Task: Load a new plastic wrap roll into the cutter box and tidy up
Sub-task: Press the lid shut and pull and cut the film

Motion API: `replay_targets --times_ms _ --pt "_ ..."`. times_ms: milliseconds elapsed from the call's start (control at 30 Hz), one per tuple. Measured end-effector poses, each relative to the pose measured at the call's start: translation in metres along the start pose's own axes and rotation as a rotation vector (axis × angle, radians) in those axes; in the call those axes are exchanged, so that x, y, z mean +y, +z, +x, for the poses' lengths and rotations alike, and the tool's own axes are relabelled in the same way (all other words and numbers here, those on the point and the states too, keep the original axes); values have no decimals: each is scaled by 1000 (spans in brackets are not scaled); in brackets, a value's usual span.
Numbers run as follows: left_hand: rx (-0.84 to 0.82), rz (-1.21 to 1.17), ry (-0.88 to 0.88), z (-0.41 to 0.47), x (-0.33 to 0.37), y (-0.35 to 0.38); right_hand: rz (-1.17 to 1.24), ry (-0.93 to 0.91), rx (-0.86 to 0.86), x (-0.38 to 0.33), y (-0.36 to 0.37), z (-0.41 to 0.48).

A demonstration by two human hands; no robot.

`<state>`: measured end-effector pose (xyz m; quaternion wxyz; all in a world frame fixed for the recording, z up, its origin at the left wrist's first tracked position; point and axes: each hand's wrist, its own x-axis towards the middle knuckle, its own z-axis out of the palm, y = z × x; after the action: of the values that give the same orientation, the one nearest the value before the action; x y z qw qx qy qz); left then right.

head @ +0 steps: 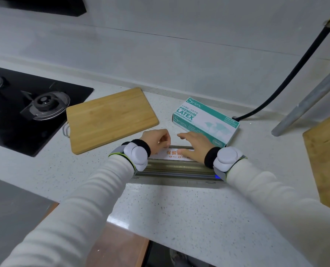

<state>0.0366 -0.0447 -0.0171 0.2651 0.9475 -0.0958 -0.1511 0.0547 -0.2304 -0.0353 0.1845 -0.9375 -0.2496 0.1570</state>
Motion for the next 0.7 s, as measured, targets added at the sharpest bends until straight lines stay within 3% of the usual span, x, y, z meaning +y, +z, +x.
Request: replay_targets --times_ms 200,433,700 --pt "16 -5 39 -5 5 -2 42 -27 -77 -14 -2 4" --pt "1 -61 72 -16 0 -5 -29 -8 -14 -5 -17 -10" --pt "21 118 120 -41 -17 -6 -66 7 21 16 -23 -46"
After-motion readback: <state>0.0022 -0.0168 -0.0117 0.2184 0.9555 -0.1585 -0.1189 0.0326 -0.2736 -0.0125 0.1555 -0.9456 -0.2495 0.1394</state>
